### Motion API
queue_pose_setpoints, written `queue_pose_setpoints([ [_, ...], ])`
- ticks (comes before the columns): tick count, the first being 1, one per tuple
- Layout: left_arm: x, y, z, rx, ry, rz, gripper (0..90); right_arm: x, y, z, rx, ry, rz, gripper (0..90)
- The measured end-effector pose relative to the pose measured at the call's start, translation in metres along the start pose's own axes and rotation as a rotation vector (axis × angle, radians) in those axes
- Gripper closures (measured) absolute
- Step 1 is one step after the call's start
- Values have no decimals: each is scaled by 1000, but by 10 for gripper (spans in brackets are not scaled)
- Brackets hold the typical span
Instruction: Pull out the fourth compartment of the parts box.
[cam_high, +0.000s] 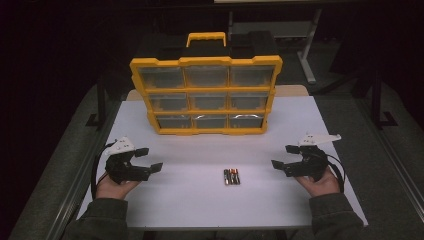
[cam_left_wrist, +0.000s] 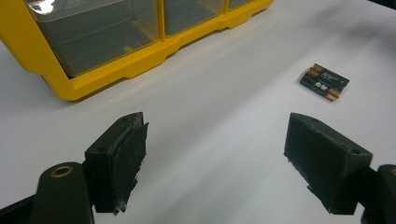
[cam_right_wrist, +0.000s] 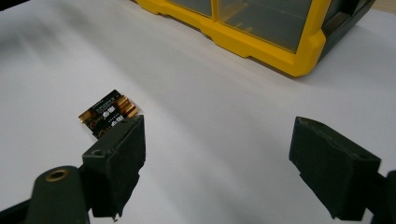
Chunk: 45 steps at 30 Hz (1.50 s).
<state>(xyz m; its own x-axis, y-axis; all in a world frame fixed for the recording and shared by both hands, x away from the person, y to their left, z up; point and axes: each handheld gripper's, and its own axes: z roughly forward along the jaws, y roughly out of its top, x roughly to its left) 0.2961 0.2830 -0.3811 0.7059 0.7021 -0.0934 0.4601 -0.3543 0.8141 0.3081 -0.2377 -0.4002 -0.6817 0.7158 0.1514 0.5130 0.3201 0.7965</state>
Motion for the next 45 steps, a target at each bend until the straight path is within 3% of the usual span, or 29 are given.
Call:
queue_pose_setpoints([
  [13,0,0,-1,12,-11,15,212,3,-1,-1,12,-14,-13,175],
  [35,3,0,-3,17,-41,8,235,3,-2,-4,9,-37,-24,181],
  [43,4,8,-4,56,-101,18,243,6,0,-6,6,-39,-27,178],
  [45,5,11,-5,57,-123,3,250,6,1,-6,2,-33,-30,178],
])
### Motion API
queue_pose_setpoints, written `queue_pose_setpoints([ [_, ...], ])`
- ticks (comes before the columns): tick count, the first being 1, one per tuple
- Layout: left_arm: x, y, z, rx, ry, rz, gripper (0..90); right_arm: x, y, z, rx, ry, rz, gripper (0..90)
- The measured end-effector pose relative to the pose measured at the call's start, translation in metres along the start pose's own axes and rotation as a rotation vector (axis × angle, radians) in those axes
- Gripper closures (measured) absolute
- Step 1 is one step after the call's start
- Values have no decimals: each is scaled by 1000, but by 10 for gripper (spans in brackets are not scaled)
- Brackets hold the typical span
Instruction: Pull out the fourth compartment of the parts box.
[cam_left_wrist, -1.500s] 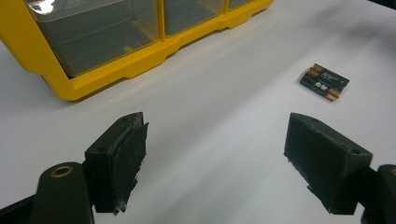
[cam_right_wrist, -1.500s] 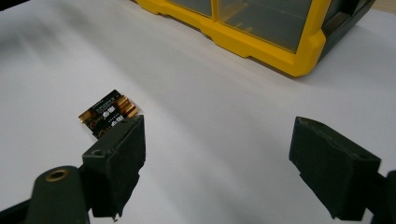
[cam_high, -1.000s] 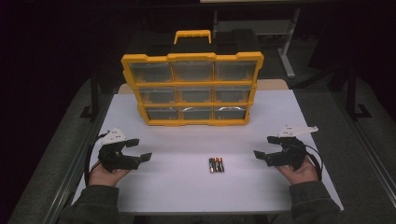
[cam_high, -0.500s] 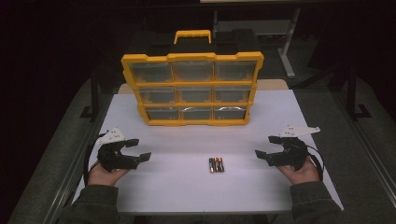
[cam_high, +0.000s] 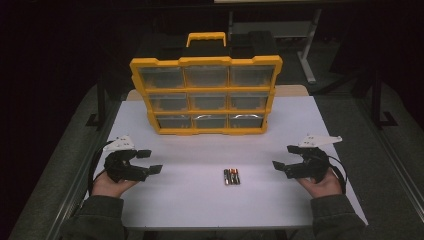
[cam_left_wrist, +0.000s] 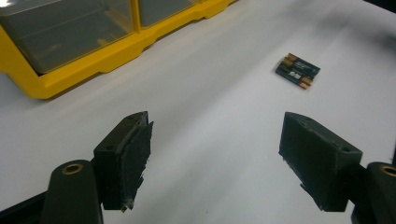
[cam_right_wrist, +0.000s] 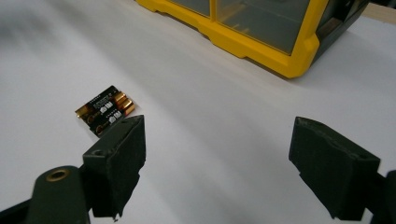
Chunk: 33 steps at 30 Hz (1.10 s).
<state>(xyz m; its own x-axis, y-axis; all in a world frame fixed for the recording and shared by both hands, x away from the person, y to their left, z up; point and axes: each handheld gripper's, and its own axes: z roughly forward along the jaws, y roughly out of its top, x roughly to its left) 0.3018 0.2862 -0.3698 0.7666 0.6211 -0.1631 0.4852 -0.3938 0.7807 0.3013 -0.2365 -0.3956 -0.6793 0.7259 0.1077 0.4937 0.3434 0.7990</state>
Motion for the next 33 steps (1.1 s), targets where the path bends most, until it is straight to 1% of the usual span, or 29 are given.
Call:
queue_pose_setpoints([
  [2,3,4,-2,-9,-34,-21,259,0,1,1,4,8,2,178],
  [4,6,10,-4,-14,-54,-36,268,-1,2,2,5,10,-2,177],
  [5,7,13,-5,-14,-55,-48,275,-2,2,3,6,12,-1,177],
  [6,7,13,-5,-14,-55,-48,280,-2,2,3,6,12,-1,177],
  [7,10,20,-5,-2,-60,-62,287,-3,3,2,4,12,-5,175],
  [8,10,20,-5,-2,-60,-62,297,-3,3,2,4,12,-5,175],
  [9,12,28,-5,18,-68,-66,300,-4,4,1,-7,18,-3,176],
  [11,14,36,-4,24,-81,-80,320,-5,4,0,-5,20,0,176],
  [13,18,42,-3,22,-101,-103,330,-4,4,0,-4,19,-4,175],
  [14,20,45,-2,16,-119,-113,358,-4,4,0,-6,18,-8,176],
  [15,20,45,-2,16,-119,-113,370,-4,4,0,-4,20,-4,176],
  [16,23,50,1,5,-131,-135,373,-4,4,0,-4,19,-9,176],
  [19,26,54,3,-1,-132,-144,371,-4,4,1,1,21,-8,176],
  [20,27,56,4,-11,-131,-156,371,-4,4,1,1,21,-8,176],
  [21,30,59,4,-33,-126,-177,379,-4,4,1,2,22,-7,176],
  [22,30,59,4,-33,-126,-177,383,-4,4,2,2,23,-6,176],
  [23,33,63,5,-53,-118,-201,385,-4,4,2,3,23,-8,176],
  [24,33,63,5,-53,-118,-201,389,-4,4,2,4,24,-10,176],
  [25,35,66,4,-65,-116,-213,399,-3,4,2,3,26,-10,176],
  [26,40,71,4,-87,-107,-245,418,-3,4,2,7,25,-8,176],
  [27,42,74,4,-100,-100,-261,436,-2,5,2,8,25,-11,176],
  [28,42,74,4,-100,-100,-261,437,-1,5,2,8,25,-14,177],
  [29,47,79,4,-146,-115,-311,440,-1,5,2,8,24,-16,177],
  [31,51,83,5,-177,-106,-341,446,-1,5,2,9,23,-20,178],
  [32,53,85,5,-181,-94,-351,447,-1,5,2,10,25,-12,178],
  [33,55,87,7,-189,-86,-371,447,-1,4,3,11,25,-13,178],
])
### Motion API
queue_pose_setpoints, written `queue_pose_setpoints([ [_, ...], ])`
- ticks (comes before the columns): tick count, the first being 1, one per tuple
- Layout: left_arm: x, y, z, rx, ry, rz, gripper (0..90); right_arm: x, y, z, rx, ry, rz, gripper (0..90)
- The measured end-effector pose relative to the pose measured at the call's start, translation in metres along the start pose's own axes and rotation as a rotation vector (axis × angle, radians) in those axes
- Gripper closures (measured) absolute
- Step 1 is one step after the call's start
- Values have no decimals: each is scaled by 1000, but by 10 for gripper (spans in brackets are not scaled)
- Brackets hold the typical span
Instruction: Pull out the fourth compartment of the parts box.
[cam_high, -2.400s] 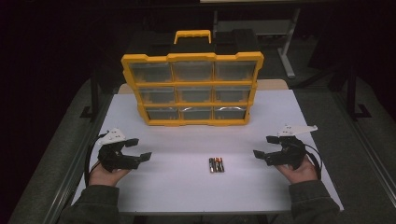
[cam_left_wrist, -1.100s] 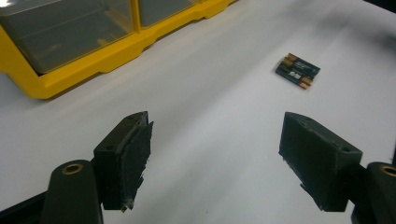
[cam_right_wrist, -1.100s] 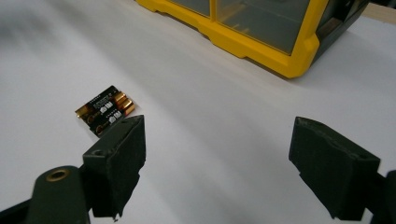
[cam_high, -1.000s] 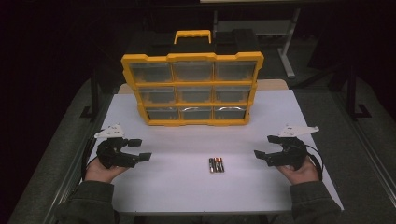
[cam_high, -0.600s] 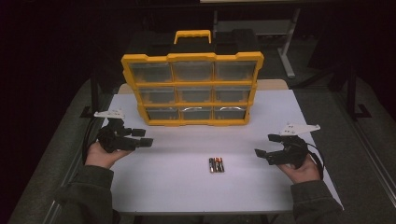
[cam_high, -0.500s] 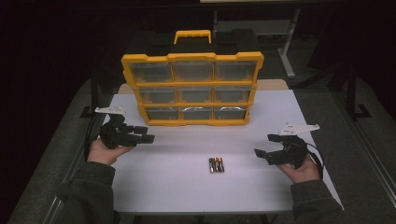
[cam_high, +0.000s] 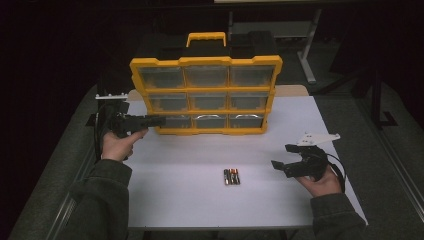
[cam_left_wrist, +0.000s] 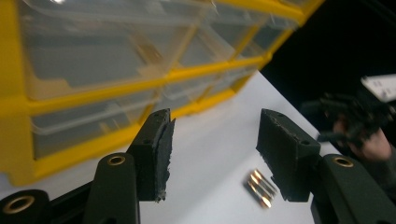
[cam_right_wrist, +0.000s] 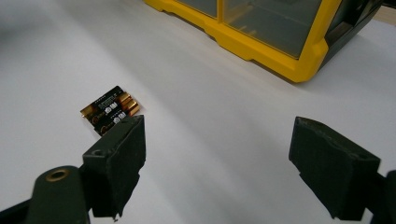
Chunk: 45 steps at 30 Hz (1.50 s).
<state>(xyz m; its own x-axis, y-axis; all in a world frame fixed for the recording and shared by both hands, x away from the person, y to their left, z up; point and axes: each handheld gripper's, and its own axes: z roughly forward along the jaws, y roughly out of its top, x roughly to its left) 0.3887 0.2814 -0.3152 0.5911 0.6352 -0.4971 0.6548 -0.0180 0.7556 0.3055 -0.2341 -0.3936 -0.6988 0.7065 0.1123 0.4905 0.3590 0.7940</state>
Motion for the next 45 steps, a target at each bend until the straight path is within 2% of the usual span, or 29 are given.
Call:
queue_pose_setpoints([
  [2,2,1,1,-3,1,-16,452,0,0,0,1,0,1,177],
  [4,5,4,5,-29,5,-65,464,1,0,1,1,-2,-12,178],
  [5,5,4,5,-29,5,-65,467,2,1,1,1,-1,-13,178],
  [6,7,5,9,-48,9,-88,473,2,1,2,3,-1,-16,178],
  [8,9,6,10,-72,16,-98,500,2,1,3,7,1,-19,178],
  [11,12,8,13,-108,2,-135,526,3,1,3,6,4,-16,179],
  [18,15,11,19,-176,32,-187,573,4,1,3,6,8,-24,180],
  [21,17,13,22,-190,52,-199,585,5,2,3,12,2,-27,183],
  [27,18,13,27,-213,57,-214,596,4,2,2,4,4,-34,191],
  [32,16,13,29,-232,83,-213,624,5,2,1,-2,3,-33,197],
  [37,15,13,33,-241,67,-229,630,5,2,1,-1,5,-38,200],
  [43,13,11,36,-257,86,-240,680,6,2,1,0,7,-44,203],
  [45,13,8,36,-281,91,-258,696,6,2,1,1,8,-45,205],
])
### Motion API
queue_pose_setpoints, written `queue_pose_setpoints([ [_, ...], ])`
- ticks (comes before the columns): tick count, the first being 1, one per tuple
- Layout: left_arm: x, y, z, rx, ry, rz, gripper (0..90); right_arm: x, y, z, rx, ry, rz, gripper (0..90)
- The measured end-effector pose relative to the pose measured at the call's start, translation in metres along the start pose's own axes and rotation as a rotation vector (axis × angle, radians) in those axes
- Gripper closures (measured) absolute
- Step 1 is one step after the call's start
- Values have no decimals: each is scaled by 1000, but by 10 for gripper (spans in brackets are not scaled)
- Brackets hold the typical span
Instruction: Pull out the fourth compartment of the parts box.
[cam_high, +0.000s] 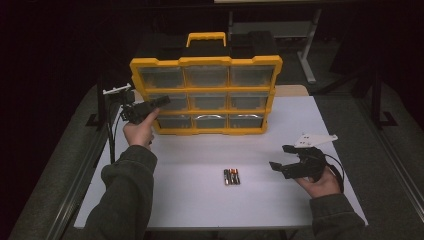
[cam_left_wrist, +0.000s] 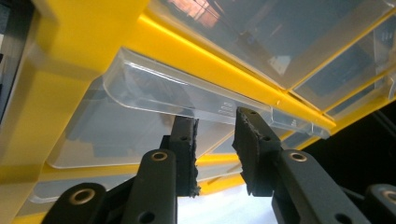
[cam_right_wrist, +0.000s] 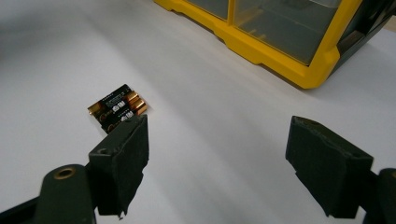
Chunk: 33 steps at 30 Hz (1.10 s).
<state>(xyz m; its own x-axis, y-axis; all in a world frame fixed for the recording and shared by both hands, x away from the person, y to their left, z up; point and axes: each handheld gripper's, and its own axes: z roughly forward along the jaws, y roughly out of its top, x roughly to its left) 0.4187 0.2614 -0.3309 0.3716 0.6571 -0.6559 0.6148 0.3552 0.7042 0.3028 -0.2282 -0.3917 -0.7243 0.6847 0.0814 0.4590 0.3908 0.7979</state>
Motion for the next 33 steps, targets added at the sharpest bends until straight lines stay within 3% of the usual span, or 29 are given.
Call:
queue_pose_setpoints([
  [9,0,-4,1,-41,-3,-47,709,1,0,0,3,3,-4,212],
  [20,5,-8,0,-64,-51,-130,736,1,0,1,9,6,-9,211],
  [33,5,-11,-4,-65,-83,-155,741,2,0,2,17,8,-19,211],
])
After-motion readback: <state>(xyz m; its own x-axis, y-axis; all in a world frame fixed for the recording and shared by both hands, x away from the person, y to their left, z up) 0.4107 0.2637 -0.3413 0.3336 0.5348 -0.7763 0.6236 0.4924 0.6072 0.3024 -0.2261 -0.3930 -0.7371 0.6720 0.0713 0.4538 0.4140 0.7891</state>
